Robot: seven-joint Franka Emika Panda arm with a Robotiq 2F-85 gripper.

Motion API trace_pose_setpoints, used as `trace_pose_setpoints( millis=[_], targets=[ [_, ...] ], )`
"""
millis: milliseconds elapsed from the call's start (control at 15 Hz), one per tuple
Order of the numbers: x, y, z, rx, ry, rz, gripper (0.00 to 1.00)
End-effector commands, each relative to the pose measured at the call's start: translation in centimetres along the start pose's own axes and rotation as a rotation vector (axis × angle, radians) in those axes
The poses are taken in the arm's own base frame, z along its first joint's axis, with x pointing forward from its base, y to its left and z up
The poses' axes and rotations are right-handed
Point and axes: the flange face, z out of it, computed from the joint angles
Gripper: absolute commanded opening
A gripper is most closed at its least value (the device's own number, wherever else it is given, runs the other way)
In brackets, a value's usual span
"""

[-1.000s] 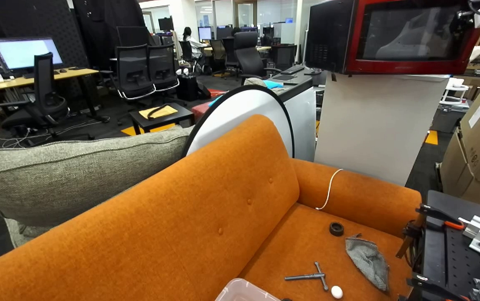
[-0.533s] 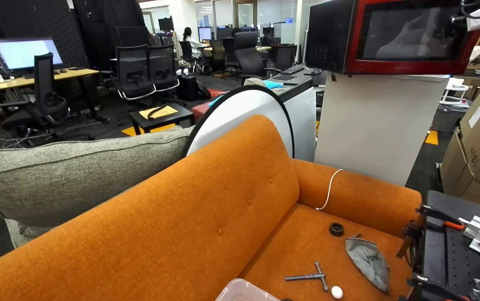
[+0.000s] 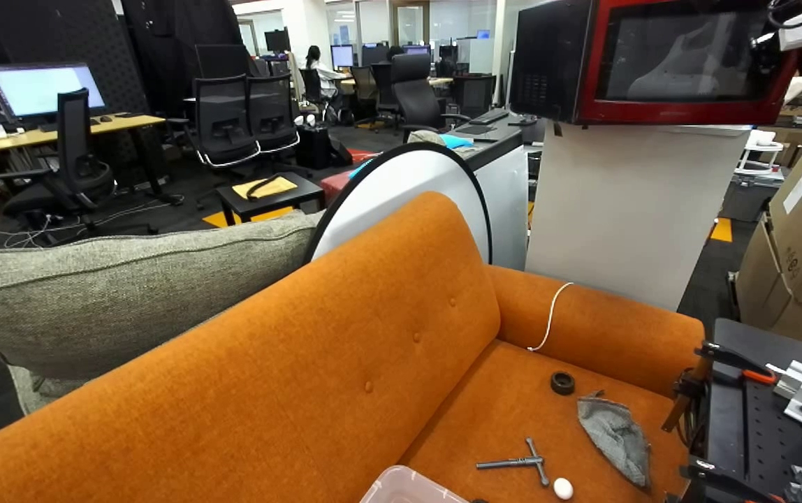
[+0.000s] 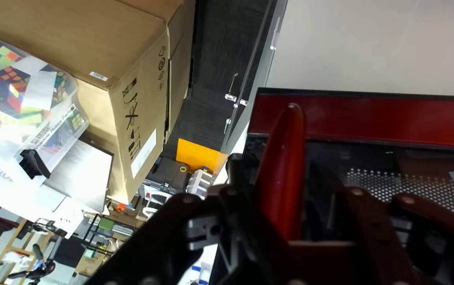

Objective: Close the microwave door

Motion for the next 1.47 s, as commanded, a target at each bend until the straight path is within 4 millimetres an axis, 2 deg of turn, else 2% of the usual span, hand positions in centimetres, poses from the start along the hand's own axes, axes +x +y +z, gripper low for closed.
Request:
trace_pose_setpoints(
  millis=[0,67,800,1400],
  targets=[
    [1.0,0.3,0.3,-0.003,-0.024,-0.002,0.16],
    [1.2,0.5,0.2,0.008,-0.025,0.021,0.12],
    [3.0,0.4,0.1,-0.044,0.022,0.258,0.08],
    [6.7,-0.2,1.2,-0.127,0.046,0.451,0.07]
  ],
)
